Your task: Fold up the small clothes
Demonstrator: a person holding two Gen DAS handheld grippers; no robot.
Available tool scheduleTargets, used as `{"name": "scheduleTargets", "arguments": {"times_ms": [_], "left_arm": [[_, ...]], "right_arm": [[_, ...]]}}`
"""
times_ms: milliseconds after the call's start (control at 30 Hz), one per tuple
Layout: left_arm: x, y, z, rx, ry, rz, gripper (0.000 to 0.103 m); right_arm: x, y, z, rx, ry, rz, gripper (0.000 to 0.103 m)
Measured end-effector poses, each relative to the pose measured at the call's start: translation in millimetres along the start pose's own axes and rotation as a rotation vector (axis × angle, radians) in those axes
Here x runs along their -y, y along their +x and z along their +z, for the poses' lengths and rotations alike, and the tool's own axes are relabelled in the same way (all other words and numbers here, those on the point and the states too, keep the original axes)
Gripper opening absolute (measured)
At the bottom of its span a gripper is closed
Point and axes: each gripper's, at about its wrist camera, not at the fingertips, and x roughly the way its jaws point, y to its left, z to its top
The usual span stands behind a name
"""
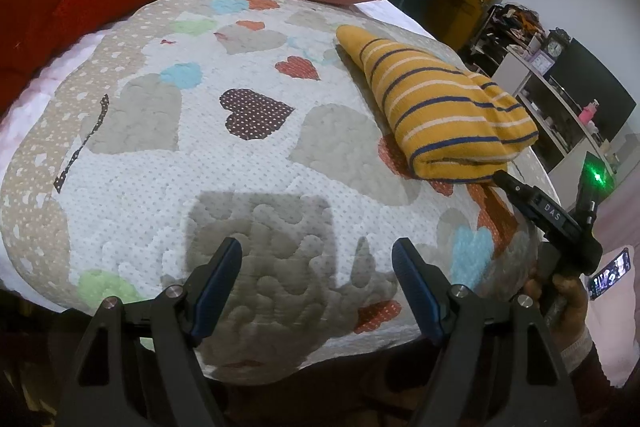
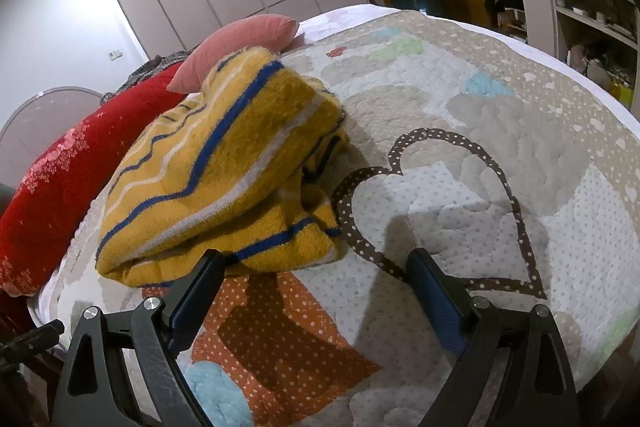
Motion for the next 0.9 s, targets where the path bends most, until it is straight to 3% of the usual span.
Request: {"name": "scheduleTargets", "arguments": {"times_ms": [333,400,533,633,867,900], "left_arm": [[-0.4,2.9,-0.1,-0.011,-0.01,-0.003,0.077],[-0.5,2.5,0.1,-0.007,-0.009,0.0,0.077],[-4.0,2.3,-0.3,-0.001,-0.017,0.0,0.077],[-5.9,4.9,-2.5,-0.006,-0.02,-0.002,0.077],[-8.3,7.6,-3.6,-0.022,-0.024,-0.005,0.077],[-8.8,7.1,-3.4,-0.022,-0.025,-0.004,0.077]], "right_arm": [[-1.3,-0.9,3.2,-0.017,-0.007,0.0,0.096],[6.0,-8.0,12.5,-0.024,0.025,0.033,0.096],[31.0,-39.9,41.2,0.068,0.095,0.051,0.096],[36.9,-51.9,63.6,0.077,0.1,0.111,0.096],[-8.2,-27.9,95.9,0.023,-0.029,0.137,0.096],[-12.4,-20.0,97.6,0.011,-0.042,0.132,0.091]]}}
